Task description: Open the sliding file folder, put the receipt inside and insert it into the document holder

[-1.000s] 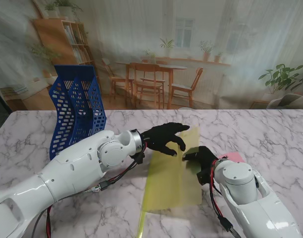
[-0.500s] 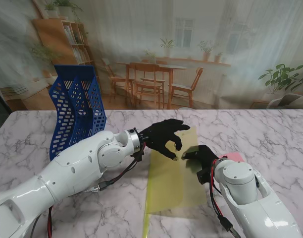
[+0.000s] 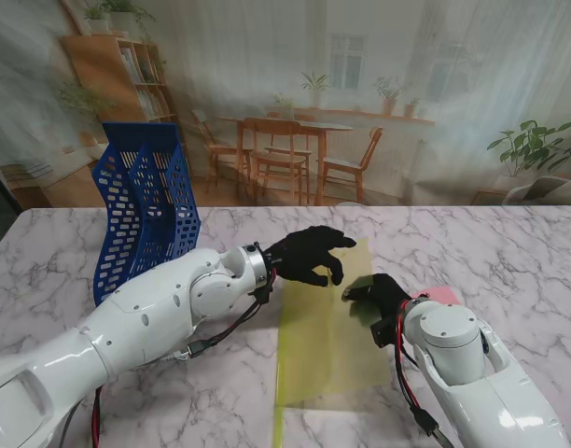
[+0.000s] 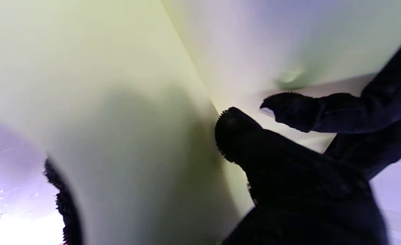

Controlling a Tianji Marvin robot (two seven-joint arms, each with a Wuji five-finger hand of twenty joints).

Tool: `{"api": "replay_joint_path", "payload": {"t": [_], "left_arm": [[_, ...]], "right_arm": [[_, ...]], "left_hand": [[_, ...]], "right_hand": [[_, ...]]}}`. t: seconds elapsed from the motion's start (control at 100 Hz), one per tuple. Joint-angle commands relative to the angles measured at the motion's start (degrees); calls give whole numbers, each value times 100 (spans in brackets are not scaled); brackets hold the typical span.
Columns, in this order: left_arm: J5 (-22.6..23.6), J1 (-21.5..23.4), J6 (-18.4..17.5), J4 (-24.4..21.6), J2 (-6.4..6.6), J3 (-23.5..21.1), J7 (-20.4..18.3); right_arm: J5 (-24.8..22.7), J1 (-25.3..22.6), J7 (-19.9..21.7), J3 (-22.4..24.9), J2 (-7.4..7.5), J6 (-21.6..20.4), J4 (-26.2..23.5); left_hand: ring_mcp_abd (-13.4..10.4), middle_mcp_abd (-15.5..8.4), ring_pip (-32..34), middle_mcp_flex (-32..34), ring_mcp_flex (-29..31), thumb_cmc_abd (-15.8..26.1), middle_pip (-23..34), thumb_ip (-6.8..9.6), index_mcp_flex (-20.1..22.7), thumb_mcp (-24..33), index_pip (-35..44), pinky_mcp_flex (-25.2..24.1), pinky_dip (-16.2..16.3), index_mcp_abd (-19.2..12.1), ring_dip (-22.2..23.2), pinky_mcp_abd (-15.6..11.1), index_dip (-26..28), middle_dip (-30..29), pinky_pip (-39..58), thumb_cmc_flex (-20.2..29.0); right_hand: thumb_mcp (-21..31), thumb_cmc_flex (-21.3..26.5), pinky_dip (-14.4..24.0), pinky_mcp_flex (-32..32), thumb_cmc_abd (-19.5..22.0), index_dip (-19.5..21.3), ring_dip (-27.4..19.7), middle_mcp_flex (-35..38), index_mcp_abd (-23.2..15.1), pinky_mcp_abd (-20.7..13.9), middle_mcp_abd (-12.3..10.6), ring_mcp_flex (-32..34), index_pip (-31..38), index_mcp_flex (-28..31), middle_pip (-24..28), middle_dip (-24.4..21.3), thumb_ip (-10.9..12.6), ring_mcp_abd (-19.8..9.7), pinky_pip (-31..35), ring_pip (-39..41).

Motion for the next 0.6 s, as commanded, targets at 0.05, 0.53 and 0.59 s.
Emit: {"api": "replay_joint_path", "payload": {"t": [0.05,0.53,0.59], "left_arm": [[129,170,-14,-114,68,-165,9],[692,646,-338,-598,438,-960,-59],[669,639,-372,-625,448,-989,-111]], "right_arm": [[-4,-13,40,-6,-1,61,0],[-186,-152,-28,-49,10,-88,12],[-278,-190,-63,-41,15,-135,5]], "left_hand": [[-80,-181,223,172,159,351,143,-68,200,-76,546,-15,-133,86,146,-159,339,103,203,223],[-135,-249,242,309,341,456,219,-73,135,-91,613,-3,-152,-38,289,-193,654,157,403,236],[-172,-280,237,316,352,463,224,-72,137,-93,613,-2,-148,-47,290,-199,669,160,425,237]], "right_hand": [[161,380,65,-55,175,169,-91,-47,-681,153,149,69,191,-107,224,-34,10,100,-8,-265],[-1289,-36,320,-3114,1194,-163,-534,-3015,-1071,-627,165,-2342,-1463,-1738,-372,-347,404,188,-1248,-2709],[-1531,-252,321,-3601,1298,192,-675,-3712,-1124,-832,75,-3107,-1871,-1918,-426,-419,713,58,-1516,-2911]]}}
